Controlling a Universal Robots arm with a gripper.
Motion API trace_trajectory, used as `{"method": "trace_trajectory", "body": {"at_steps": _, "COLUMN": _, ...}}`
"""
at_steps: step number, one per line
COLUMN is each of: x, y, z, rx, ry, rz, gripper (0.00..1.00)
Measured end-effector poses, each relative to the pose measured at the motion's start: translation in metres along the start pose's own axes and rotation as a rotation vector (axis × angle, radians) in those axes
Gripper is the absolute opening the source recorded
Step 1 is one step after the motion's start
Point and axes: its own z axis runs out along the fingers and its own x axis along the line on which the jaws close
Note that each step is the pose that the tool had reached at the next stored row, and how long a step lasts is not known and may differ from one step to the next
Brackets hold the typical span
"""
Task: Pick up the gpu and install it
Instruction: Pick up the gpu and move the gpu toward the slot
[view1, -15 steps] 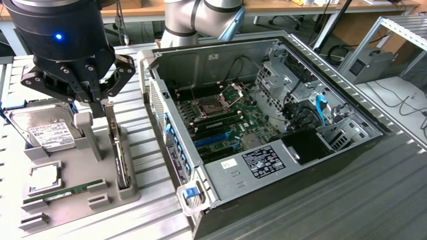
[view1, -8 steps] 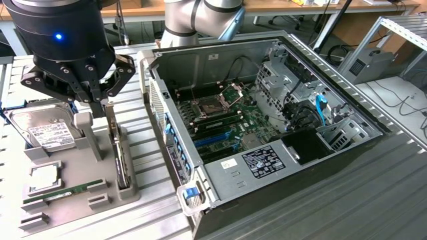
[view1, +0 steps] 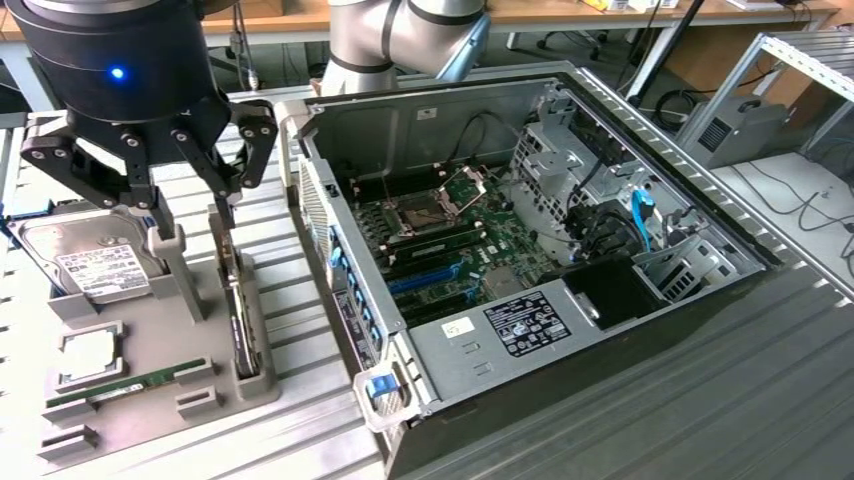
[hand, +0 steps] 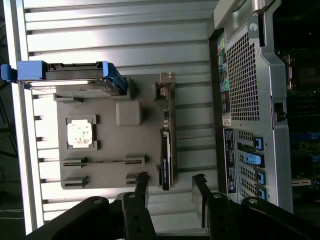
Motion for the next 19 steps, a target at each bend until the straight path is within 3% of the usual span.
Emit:
{"method": "trace_trajectory", "body": {"at_steps": 6, "x": 0.0, "y": -0.0001, "z": 0.0014, "rx": -0.0001, "ry": -0.0001, "rz": 0.0, "gripper": 0.48}}
{"method": "trace_trajectory", "body": {"at_steps": 19, "x": 0.001, "y": -0.0012, "z": 0.0272, "rx": 0.0, "ry": 0.0, "rz": 0.0, "gripper": 0.48}}
